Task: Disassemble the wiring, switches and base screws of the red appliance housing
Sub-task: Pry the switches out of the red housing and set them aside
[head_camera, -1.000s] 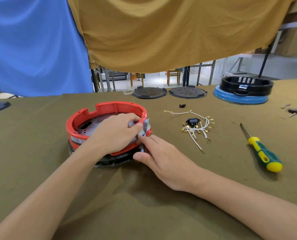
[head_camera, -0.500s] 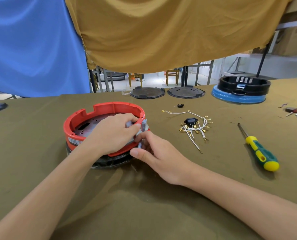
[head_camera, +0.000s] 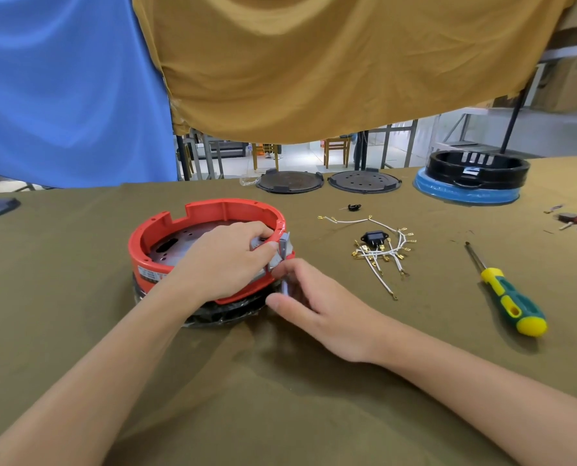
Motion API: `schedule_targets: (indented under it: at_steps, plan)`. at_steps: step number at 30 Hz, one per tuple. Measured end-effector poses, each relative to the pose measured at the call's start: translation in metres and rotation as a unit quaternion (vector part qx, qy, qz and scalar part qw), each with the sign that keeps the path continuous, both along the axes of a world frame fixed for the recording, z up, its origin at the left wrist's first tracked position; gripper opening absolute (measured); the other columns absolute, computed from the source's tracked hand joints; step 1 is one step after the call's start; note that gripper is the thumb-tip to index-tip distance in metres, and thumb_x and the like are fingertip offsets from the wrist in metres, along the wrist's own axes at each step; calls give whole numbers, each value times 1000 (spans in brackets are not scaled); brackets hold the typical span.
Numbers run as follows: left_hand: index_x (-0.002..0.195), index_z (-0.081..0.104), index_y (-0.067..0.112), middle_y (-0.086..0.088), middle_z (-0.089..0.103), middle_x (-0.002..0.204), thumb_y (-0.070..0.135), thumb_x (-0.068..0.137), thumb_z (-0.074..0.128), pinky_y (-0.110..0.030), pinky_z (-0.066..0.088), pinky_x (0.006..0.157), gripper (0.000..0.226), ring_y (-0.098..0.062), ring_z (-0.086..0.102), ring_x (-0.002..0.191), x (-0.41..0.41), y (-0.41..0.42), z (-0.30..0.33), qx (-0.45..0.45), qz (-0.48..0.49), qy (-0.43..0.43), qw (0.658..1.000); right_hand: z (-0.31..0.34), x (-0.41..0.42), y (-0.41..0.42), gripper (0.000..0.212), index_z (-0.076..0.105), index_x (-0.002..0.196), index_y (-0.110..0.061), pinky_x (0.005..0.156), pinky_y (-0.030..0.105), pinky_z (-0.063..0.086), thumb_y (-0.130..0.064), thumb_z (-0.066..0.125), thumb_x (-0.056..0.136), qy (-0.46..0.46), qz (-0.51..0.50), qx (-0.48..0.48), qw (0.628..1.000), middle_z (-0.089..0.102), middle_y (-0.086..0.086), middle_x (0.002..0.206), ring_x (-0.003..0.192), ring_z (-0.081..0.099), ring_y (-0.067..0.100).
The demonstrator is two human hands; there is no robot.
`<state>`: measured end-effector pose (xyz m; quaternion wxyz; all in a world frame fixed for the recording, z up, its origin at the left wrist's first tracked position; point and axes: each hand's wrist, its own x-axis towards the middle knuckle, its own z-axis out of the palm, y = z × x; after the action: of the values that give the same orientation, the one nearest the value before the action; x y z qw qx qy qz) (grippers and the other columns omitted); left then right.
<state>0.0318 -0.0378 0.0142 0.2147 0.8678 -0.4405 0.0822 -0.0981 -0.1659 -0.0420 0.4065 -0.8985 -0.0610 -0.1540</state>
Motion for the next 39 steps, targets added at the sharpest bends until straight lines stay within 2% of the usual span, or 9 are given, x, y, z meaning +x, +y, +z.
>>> schedule_targets:
  at_steps: [3,9,12,16,22,24,27,32,39]
  plan:
    - [125,60,32,24,46,76,41,100,44,-17,29,59,31,-2,47,74,0,0,0,0,-3,0,1000,0,2,2,35,44,116,-28,70,25,48,-45,65,93,1,-16,55,998,54,-13,82,72,51,1]
    - [124,61,31,18,50,81,40,100,44,-24,34,62,30,-12,51,83,-1,0,0,7,1,3,1000,0,7,5,47,49,103,-15,74,34,52,-40,82,80,-1,-31,120,992,63,0,88,75,55,7]
    - [124,60,32,19,50,81,40,100,45,-24,34,62,30,-6,51,79,0,0,1,5,3,1,1000,1,9,8,48,51,99,-15,72,32,52,-41,85,77,2,-40,134,990,65,0,87,72,55,7]
    - [120,62,32,23,46,74,40,99,47,-15,27,59,28,-6,47,75,0,-1,-1,-6,7,3,1000,2,6,4,40,53,99,-18,69,26,48,-38,81,78,-12,-40,153,987,61,-8,80,70,54,6]
    - [120,63,32,24,46,75,41,99,45,-25,31,62,28,-13,49,83,0,0,-1,-5,4,8,1000,11,3,-6,27,54,101,-16,79,50,50,-30,57,79,-2,-59,219,974,62,7,86,75,55,18]
    - [121,62,31,24,46,75,40,99,45,-29,31,64,29,-13,49,83,-1,0,-1,-5,6,5,1000,9,3,-3,24,50,103,-18,74,42,47,-29,52,83,12,-63,182,981,58,3,84,73,51,12]
    - [122,62,32,25,45,74,41,100,45,-19,30,59,29,-10,49,78,-2,-1,-1,-7,10,1,1000,3,7,-2,5,45,103,-18,59,20,37,-18,44,99,-10,-99,96,990,52,-6,76,59,41,2]
    - [113,64,33,24,48,71,41,98,47,-17,30,57,25,4,47,69,-8,-3,0,-16,-2,19,1000,6,13,-7,8,40,97,-22,55,17,36,-18,40,105,-26,-171,39,984,52,-5,74,58,46,-2]
    - [120,61,34,22,47,73,44,100,42,-31,32,62,29,-14,49,81,-14,-3,0,-6,24,-7,1000,3,9,-8,9,44,110,-21,48,18,35,-19,42,101,-7,-198,50,979,57,-4,72,51,47,-1]
